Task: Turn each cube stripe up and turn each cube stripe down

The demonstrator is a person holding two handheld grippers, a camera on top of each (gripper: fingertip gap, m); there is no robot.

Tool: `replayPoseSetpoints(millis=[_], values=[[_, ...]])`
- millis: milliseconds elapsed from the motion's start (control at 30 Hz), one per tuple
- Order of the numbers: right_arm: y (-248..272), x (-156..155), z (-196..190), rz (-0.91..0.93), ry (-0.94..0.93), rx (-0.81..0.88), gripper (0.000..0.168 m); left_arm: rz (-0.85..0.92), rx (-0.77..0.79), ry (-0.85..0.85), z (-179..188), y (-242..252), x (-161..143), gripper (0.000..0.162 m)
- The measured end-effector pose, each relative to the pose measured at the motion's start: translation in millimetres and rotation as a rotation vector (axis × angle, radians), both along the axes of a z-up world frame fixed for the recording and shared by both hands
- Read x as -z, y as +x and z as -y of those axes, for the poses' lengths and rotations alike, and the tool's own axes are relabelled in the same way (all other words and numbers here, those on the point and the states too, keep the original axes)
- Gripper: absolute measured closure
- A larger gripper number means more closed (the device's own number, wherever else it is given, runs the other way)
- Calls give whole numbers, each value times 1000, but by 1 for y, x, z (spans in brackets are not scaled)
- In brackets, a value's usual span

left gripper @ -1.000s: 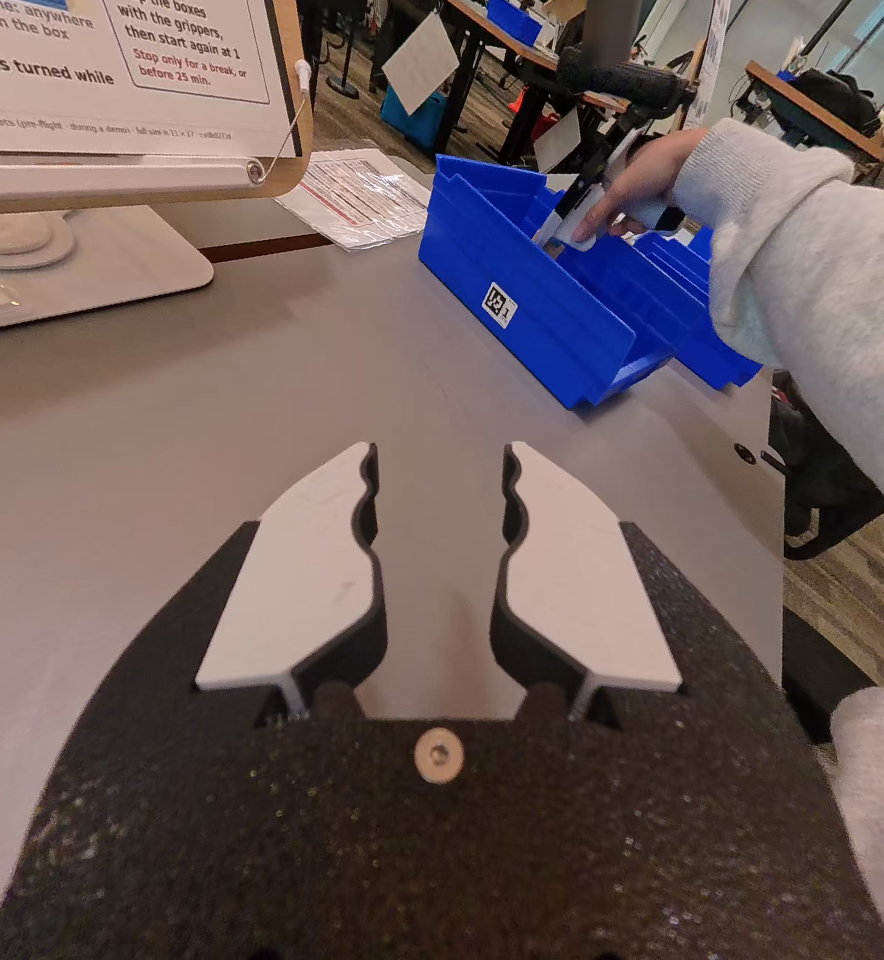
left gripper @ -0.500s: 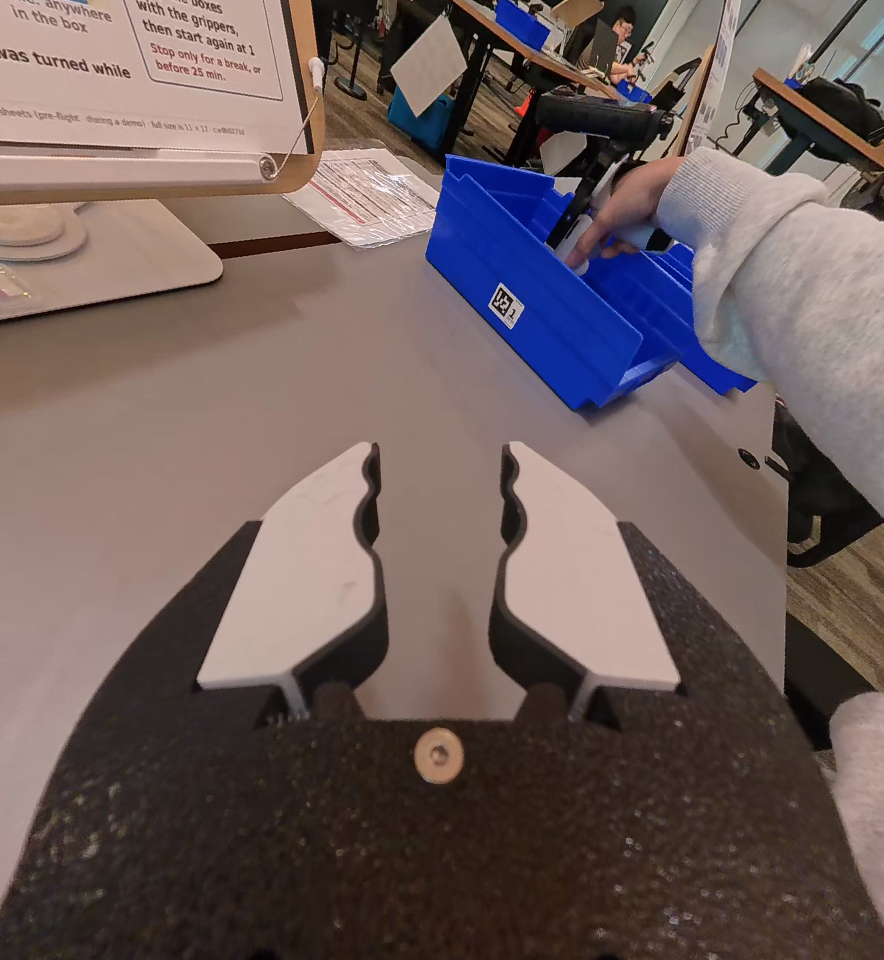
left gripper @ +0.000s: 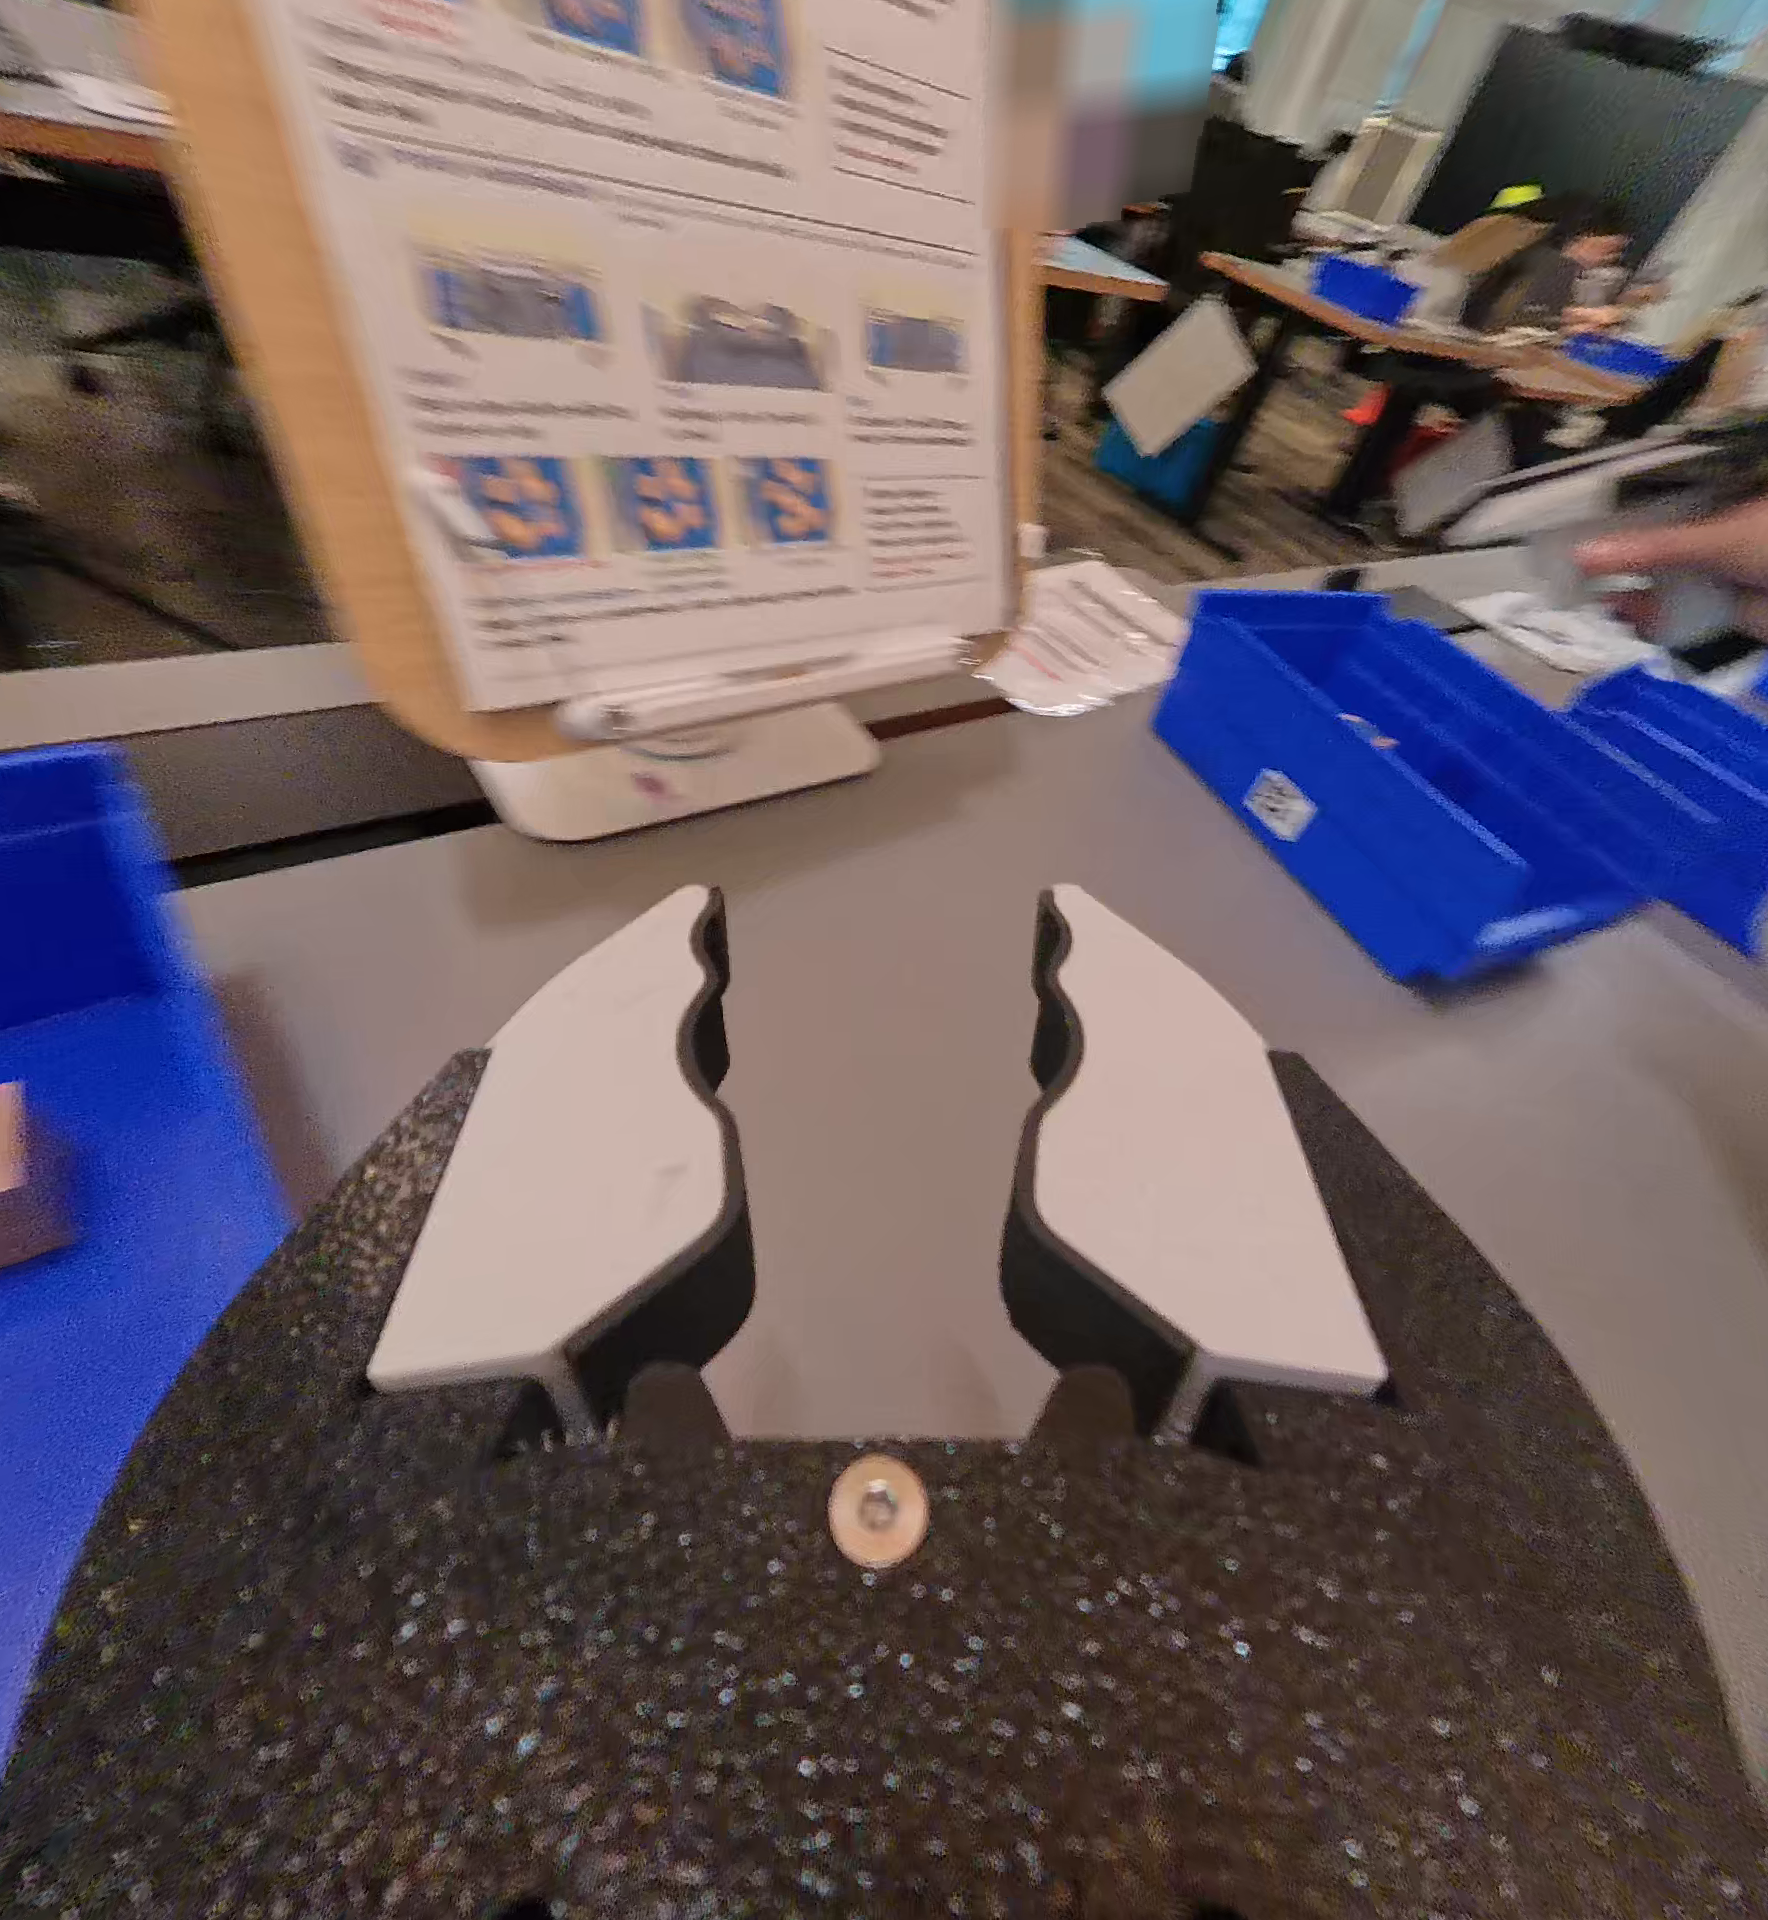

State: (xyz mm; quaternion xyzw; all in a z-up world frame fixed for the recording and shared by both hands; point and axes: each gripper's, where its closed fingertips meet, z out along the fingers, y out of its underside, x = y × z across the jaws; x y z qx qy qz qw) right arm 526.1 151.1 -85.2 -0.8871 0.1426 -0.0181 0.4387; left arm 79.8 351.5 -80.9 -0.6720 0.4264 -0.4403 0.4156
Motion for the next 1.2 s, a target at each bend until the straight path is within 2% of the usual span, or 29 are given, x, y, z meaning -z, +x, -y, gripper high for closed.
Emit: replayPoseSetpoints(millis=[133, 233, 300, 467, 800, 967, 1100, 1200], values=[[-97, -21, -21, 54, 233, -177, 71, -115, -165, 57, -67, -46, -1, 106], [-167, -18, -33, 59, 379, -279, 67, -306, -228, 61, -117, -69, 22, 100], [-203, -6, -38, 81, 426, -316, 68, -423, -256, 4, -146, -77, 42, 99], [-273, 40, -51, 44, 379, -423, 67, -714, -269, -114, -199, -86, 91, 100], [-322, 54, -54, -67, 464, -465, 61, -1115, -214, -286, -226, -83, 162, 106], [-321, 54, -54, -14, 460, -462, 58, -1098, -240, -327, -229, -77, 176, 117], [-321, 52, -56, -6, 478, -467, 59, -1048, -247, -356, -230, -77, 177, 118], [-322, 52, -61, 38, 490, -474, 61, -912, -229, -391, -228, -73, 164, 118]])
